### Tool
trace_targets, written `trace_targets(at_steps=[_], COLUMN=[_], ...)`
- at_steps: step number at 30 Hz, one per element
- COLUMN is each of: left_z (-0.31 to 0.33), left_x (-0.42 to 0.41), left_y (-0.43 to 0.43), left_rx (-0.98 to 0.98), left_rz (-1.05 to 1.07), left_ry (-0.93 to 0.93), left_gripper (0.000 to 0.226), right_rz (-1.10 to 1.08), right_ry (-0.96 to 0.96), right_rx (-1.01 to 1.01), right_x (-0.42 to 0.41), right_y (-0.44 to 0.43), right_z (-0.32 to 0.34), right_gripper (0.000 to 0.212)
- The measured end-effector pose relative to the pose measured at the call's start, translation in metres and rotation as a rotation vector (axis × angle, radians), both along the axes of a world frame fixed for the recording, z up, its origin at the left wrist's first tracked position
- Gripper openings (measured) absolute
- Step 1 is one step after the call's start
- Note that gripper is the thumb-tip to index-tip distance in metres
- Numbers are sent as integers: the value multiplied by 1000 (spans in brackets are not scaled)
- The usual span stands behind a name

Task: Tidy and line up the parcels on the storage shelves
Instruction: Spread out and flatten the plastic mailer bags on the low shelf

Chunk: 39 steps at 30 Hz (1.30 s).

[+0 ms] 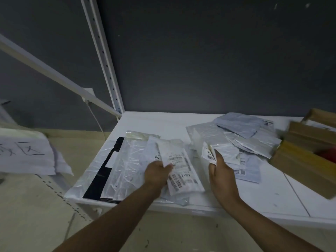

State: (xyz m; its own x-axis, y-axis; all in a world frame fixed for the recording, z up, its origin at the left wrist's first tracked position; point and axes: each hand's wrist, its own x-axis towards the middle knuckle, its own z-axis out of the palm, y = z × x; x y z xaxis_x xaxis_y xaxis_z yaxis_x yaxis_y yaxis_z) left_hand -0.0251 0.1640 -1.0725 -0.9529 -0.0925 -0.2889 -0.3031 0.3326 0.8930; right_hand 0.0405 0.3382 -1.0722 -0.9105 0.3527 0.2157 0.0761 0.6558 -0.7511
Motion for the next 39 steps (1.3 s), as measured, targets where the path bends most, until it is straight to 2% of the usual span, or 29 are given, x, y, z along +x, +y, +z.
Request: trace_targets(at_steps=[3,7,8,11,13,15,18,20,23,24,25,27,29,31,34,37,39], left_z=[-10,-10,-11,-10,-4,4,15,10,1,-1,-2,-5,-3,0,3,4,2], left_x=[7,12,12,8,3,-7,-20,-24,-19,-16,-14,-12,-11,-13,-21,-31,-36], left_y=[19,32,34,33,25,10,-13,-22,-23,-22,-21,-16,-10,-1,17,34,42], left_rx=[-134,-511,-473,-159,-155,-318,-525,-609,-759,-828,-882,-847,-775,-766,-838,-976,-981], left_rz=[-59,-171,-176,-138,-147,-257,-394,-397,-317,-286,-276,-305,-366,-410,-524,-623,-645], left_ry=[85,143,119,59,38,55,14,20,87,116,176,339,432,475,490,473,438], left_gripper=[21,36,37,26,23,26,38,41,40,46,51,50,43,42,49,57,60], right_rz=[101,253,261,255,217,132,178,246,405,424,442,532,611,582,408,250,196], right_ry=[-25,-117,-117,-110,-144,-87,32,63,-98,-178,-264,-375,-385,-257,-129,-168,-255], right_rx=[65,105,105,115,245,465,748,824,766,758,740,735,723,743,766,823,852], right_x=[4,8,7,6,6,9,12,9,7,8,8,8,9,5,-14,-45,-66], right_y=[7,15,17,18,17,11,-1,-8,-14,-13,-12,-6,0,10,35,68,82], right_z=[-1,-18,-21,-23,-18,-9,-8,-20,-33,-33,-31,-28,-22,-17,-12,-6,-1], right_gripper=[54,54,55,60,66,75,87,84,59,59,70,90,96,91,68,40,43])
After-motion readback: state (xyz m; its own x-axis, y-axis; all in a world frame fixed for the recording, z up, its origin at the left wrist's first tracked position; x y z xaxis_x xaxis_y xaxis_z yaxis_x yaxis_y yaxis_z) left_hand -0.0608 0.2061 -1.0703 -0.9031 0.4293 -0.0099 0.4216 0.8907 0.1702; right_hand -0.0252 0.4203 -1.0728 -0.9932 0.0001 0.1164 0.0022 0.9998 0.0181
